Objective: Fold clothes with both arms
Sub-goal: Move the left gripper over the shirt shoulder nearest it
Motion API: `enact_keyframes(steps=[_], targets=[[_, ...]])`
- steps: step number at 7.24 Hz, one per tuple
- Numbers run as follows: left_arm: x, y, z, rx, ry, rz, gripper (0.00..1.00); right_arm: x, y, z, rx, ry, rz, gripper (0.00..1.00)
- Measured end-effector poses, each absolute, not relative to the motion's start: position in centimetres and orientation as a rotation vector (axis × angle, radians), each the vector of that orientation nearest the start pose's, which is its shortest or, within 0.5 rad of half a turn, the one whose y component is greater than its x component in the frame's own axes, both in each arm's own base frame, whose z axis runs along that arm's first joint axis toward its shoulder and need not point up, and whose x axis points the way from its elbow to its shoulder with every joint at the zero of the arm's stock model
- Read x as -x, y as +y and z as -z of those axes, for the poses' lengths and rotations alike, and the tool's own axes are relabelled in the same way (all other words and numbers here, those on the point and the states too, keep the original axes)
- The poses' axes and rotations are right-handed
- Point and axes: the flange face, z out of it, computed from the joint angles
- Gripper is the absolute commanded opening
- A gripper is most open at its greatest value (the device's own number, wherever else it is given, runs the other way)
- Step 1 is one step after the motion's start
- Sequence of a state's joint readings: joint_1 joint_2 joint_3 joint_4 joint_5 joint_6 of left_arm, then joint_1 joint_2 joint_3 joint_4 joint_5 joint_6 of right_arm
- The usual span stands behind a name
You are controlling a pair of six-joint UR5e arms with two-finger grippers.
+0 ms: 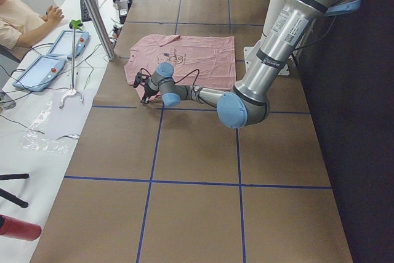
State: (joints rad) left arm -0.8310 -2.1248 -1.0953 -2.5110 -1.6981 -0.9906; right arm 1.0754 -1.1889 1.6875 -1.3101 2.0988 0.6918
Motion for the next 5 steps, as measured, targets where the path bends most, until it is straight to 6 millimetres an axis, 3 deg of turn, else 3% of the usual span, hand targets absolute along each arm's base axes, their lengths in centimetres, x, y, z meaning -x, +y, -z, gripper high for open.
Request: enact_keyframes(steps=[3,5], targets=[[-41.8,-63.4,-45.5,-0.579,0.858,0.151,0.0,22.8,-59.8,-36.3,-0.333,-0.829,0.017,1.0],[-40.7,-62.8,-42.3,-0.601,0.883,0.143,0.0,22.9,-59.8,-36.3,-0.333,-0.829,0.017,1.0]])
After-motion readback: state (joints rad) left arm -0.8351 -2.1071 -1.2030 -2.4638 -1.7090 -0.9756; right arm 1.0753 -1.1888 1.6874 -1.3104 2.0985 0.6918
